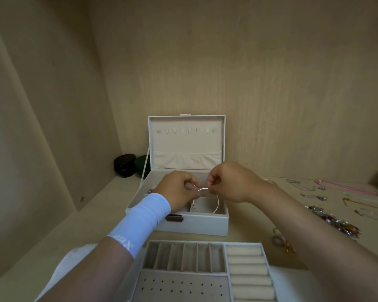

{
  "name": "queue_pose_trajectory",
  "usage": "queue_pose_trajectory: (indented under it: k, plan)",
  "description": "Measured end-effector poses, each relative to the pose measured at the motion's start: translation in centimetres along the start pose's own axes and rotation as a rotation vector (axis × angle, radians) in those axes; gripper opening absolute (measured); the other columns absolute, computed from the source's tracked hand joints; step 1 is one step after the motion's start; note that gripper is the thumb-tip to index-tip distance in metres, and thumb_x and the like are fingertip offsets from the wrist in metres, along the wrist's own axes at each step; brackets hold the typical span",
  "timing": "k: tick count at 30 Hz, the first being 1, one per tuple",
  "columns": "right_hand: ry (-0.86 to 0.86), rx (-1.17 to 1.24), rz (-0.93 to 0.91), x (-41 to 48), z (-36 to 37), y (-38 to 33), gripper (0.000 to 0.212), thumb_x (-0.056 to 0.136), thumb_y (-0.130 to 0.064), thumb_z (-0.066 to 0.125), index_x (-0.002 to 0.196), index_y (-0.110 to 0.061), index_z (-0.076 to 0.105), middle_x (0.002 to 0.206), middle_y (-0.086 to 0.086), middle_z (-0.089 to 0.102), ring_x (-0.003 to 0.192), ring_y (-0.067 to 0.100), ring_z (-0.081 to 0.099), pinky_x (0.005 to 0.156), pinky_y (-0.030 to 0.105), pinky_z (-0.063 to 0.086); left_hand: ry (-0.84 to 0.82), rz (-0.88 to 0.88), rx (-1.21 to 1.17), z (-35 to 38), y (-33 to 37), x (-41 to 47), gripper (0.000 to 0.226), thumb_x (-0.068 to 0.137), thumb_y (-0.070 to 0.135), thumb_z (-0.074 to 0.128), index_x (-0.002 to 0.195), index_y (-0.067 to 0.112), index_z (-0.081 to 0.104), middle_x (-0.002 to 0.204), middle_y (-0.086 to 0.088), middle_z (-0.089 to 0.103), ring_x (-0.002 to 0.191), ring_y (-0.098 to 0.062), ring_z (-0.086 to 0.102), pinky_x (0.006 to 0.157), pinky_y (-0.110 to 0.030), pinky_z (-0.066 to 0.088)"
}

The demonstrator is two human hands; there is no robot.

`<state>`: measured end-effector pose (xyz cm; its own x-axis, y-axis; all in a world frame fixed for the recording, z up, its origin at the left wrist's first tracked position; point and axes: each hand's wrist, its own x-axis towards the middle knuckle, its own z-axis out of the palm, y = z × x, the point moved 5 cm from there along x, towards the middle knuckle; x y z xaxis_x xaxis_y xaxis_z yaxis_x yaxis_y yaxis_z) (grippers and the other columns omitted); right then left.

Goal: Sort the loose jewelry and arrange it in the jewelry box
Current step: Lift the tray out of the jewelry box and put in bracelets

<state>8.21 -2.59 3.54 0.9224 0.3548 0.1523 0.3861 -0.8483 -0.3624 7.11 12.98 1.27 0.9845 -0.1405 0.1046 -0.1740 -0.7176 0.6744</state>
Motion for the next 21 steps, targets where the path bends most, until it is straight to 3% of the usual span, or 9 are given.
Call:
queue_pose_trajectory:
  k: [3, 8, 13, 18, 21]
  plan:
    - [-0.062, -0.127, -0.003, 0.0, 0.9, -0.2, 0.012, 0.084, -0.021, 0.069, 0.086, -0.031, 0.076, 0.085, -0.013, 0.071, 0.086, 0.011, 0.065, 0.076, 0.029, 0.054, -0.092, 0.014, 0.125, 0.8, 0.0, -0.1, 0.017, 0.078, 0.016, 0.071, 0.076, 0.033, 0.07, 0.074, 0.011, 0.073, 0.078, -0.009, 0.069, 0.086, -0.033, 0.056]
    - [-0.113, -0.252, -0.053, 0.2, 1.9, -0.5, 0.016, 0.088, -0.025, 0.067, 0.095, -0.033, 0.079, 0.097, -0.01, 0.075, 0.091, 0.014, 0.066, 0.075, 0.029, 0.054, -0.154, 0.065, 0.269, 1.3, 0.4, 0.0, 0.007, 0.082, 0.028, 0.071, 0.087, 0.03, 0.074, 0.087, 0.012, 0.071, 0.086, -0.01, 0.066, 0.088, -0.031, 0.054]
    - [-0.051, -0.007, -0.053, 0.2, -0.3, 1.7, 0.011, 0.089, -0.028, 0.071, 0.095, -0.028, 0.08, 0.093, -0.012, 0.076, 0.087, 0.007, 0.067, 0.084, 0.033, 0.056, -0.077, 0.127, 0.252, 0.7, 2.3, 1.0, 0.012, 0.087, 0.031, 0.067, 0.097, 0.027, 0.072, 0.095, 0.008, 0.07, 0.084, -0.009, 0.062, 0.082, -0.021, 0.047]
    - [0.159, 0.004, 0.128, -0.6, -3.9, 9.1, 0.015, 0.093, -0.024, 0.065, 0.095, -0.019, 0.079, 0.097, -0.004, 0.075, 0.089, 0.013, 0.068, 0.086, 0.039, 0.055, -0.029, 0.254, 0.211, 2.5, 6.2, 3.5, 0.015, 0.09, 0.026, 0.064, 0.102, 0.022, 0.072, 0.092, 0.01, 0.065, 0.082, -0.007, 0.057, 0.086, -0.02, 0.046]
    - [0.113, -0.124, 0.27, -1.4, -3.5, 14.0, 0.02, 0.094, -0.022, 0.06, 0.104, -0.024, 0.077, 0.111, -0.005, 0.073, 0.097, 0.016, 0.067, 0.087, 0.037, 0.056, -0.068, 0.31, 0.249, 5.0, 8.8, 5.3, 0.019, 0.093, 0.023, 0.061, 0.108, 0.019, 0.072, 0.096, 0.006, 0.067, 0.09, -0.012, 0.059, 0.09, -0.022, 0.046]
